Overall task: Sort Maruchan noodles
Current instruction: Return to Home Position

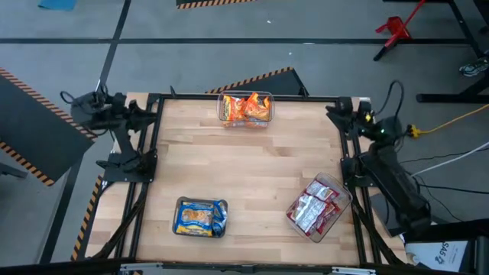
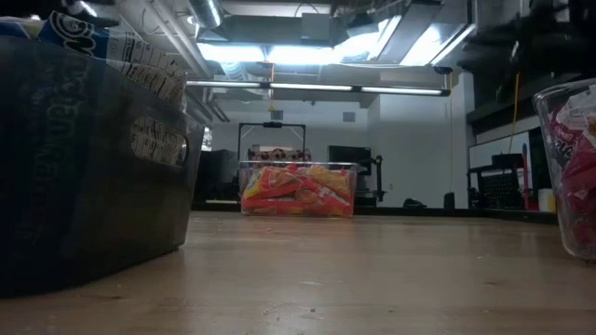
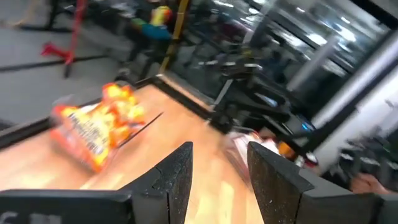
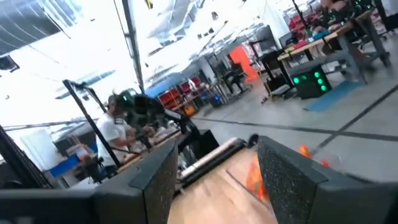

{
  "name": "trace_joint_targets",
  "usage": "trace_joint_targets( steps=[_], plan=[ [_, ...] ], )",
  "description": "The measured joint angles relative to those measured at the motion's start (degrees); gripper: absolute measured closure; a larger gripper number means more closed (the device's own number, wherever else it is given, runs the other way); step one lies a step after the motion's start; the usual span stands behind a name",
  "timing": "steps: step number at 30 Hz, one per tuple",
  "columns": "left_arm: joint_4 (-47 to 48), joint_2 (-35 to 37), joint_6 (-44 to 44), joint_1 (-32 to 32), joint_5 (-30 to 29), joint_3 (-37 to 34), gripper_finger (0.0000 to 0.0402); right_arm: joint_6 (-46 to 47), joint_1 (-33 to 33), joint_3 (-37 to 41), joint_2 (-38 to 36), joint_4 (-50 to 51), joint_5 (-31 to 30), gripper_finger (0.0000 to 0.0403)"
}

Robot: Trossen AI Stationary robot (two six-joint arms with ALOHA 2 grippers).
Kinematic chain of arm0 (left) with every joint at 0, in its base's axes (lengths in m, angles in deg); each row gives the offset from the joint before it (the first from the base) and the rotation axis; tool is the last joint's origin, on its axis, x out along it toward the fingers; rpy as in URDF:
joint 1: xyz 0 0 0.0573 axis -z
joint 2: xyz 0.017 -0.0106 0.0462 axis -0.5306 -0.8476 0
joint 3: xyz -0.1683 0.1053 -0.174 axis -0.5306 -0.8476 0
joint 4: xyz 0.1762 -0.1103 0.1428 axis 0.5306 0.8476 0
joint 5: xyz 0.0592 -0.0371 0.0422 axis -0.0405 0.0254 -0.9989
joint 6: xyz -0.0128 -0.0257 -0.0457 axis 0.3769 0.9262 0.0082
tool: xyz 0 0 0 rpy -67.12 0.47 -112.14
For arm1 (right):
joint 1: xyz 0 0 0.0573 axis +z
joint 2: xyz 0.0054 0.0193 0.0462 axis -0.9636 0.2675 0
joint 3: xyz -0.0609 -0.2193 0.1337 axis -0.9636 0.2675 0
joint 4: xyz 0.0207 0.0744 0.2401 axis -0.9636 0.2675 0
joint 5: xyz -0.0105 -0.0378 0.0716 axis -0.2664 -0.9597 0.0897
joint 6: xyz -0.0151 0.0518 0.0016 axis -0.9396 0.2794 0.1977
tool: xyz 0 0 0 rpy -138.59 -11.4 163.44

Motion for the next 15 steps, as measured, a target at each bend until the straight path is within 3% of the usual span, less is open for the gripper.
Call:
trace_joint_targets(
  steps=[7,15],
  plan=[
    [-3.27,0.00,-17.80,4.95,2.49,1.01,0.0255,0.34,-0.01,11.43,-7.77,-1.19,-7.10,0.0196],
    [-3.21,0.00,-24.69,5.13,2.68,0.94,0.0255,2.51,-0.02,11.42,-9.10,17.45,-9.08,0.0196]
  ],
)
